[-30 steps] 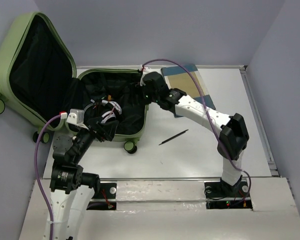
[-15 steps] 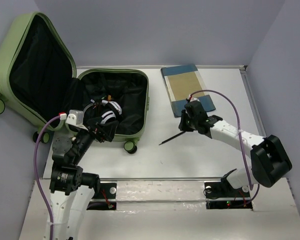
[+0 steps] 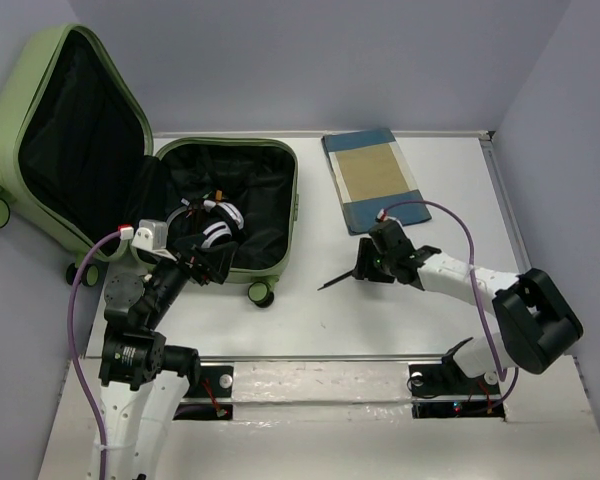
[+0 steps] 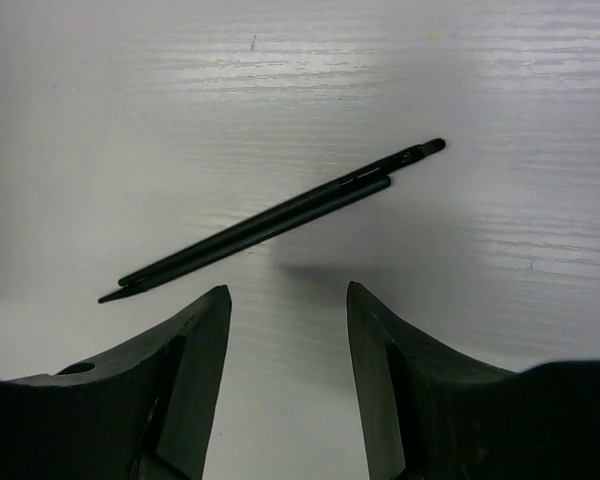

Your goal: Pack the luggage

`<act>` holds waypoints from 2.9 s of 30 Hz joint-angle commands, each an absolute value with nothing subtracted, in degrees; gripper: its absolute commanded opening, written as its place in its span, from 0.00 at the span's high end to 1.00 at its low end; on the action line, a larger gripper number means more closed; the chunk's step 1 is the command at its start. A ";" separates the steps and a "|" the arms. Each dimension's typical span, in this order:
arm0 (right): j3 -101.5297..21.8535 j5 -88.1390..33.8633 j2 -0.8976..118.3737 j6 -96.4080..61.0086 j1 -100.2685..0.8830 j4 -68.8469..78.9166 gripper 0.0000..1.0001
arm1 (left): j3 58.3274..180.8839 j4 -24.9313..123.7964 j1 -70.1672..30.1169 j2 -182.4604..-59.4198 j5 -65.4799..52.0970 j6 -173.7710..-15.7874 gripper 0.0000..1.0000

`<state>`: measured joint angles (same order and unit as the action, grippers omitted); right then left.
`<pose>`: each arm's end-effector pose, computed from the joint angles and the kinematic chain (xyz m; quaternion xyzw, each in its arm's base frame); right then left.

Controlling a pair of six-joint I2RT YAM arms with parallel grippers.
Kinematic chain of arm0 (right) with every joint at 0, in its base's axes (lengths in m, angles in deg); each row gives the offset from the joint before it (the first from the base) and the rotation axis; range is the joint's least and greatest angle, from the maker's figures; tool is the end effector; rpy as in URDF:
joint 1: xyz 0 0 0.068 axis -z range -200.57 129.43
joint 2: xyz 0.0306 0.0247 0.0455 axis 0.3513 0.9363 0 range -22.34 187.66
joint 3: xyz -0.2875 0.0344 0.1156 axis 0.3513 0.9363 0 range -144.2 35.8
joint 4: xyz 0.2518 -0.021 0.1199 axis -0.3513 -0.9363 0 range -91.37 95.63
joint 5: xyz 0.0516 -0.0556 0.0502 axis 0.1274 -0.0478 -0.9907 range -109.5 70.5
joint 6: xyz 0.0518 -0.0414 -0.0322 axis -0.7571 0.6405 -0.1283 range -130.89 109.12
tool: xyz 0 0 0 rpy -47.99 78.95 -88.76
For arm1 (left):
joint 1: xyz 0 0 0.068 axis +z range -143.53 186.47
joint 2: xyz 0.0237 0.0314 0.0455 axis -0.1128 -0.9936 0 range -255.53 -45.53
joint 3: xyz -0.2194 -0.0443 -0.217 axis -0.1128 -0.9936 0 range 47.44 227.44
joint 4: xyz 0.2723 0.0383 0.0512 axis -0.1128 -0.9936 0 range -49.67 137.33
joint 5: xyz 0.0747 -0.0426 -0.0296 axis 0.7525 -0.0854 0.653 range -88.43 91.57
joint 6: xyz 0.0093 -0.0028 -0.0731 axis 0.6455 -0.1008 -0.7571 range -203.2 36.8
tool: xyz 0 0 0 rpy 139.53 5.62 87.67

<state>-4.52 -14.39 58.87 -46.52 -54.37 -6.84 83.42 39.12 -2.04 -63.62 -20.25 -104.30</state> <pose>0.2469 0.1587 0.1777 0.0292 0.9481 0.1440 0.2821 0.0890 -0.0366 0.3684 0.0744 0.6452 -0.3098 0.6944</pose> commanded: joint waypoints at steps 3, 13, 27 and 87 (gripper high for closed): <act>-8.23 -12.03 62.55 -47.18 -57.56 -5.44 0.44 | 83.38 41.97 -1.88 -63.46 -21.90 -104.82 0.01; -11.66 -7.02 66.08 -47.80 -60.20 -8.96 0.52 | 83.38 42.06 -2.05 -63.38 -21.98 -104.82 0.01; -13.77 -3.76 68.45 -49.99 -62.49 -11.51 0.52 | 83.38 42.06 -2.23 -62.85 -22.07 -104.82 0.01; -9.82 1.86 69.06 -46.39 -62.49 -18.10 0.62 | 83.38 42.06 -2.58 -62.32 -22.07 -104.91 0.01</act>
<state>-12.43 1.10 69.01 -46.59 -62.26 -12.83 83.42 39.43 -2.19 -62.86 -20.52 -104.32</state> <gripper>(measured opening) 0.403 0.990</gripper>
